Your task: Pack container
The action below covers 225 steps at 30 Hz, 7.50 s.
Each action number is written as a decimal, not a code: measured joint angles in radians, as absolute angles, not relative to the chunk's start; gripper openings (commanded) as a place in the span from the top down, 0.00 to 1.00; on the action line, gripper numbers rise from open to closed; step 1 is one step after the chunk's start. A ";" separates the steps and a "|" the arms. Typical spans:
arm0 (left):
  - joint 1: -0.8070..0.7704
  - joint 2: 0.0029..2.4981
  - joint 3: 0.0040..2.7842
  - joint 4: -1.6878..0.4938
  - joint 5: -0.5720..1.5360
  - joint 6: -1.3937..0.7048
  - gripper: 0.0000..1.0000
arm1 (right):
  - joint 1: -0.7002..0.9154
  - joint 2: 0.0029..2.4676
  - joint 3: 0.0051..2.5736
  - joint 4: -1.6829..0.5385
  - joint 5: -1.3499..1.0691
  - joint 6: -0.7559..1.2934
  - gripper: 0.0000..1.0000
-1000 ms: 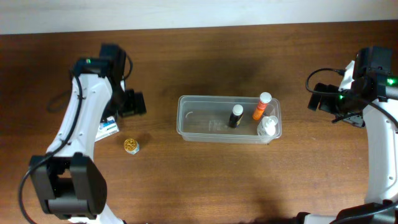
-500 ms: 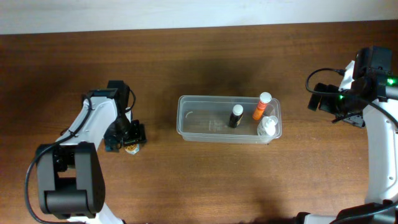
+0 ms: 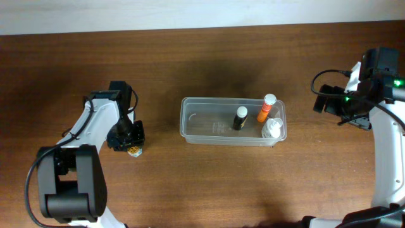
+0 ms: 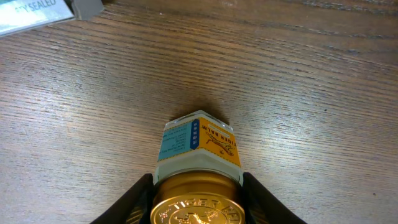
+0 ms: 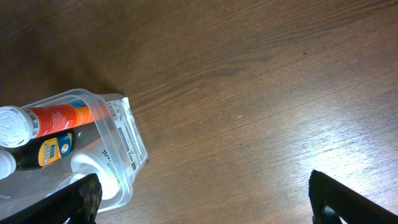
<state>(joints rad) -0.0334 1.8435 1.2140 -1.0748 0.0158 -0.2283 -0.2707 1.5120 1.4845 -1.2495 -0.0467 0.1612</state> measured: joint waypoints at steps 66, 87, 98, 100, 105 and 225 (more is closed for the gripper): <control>-0.692 2.102 2.189 -1.419 -0.034 -0.291 0.15 | -0.271 1.512 1.485 -1.253 -0.046 0.161 0.02; 0.124 1.969 2.002 -1.504 -0.125 -0.117 0.01 | -0.271 1.512 1.485 -1.253 -0.047 0.158 0.02; 0.162 1.969 1.649 -1.322 -0.123 0.367 0.01 | -0.271 1.512 1.485 -1.253 -0.047 0.157 0.02; 0.169 1.969 1.598 -1.257 -0.146 0.400 0.01 | -0.271 1.512 1.485 -1.253 -0.047 0.157 0.02; 0.178 1.969 1.507 -1.136 -0.172 0.529 0.01 | -0.271 1.512 1.485 -1.253 -0.047 0.156 0.02; 0.122 0.824 1.282 -0.988 -0.105 -0.004 0.01 | -0.011 0.747 1.048 -0.876 0.059 0.102 0.02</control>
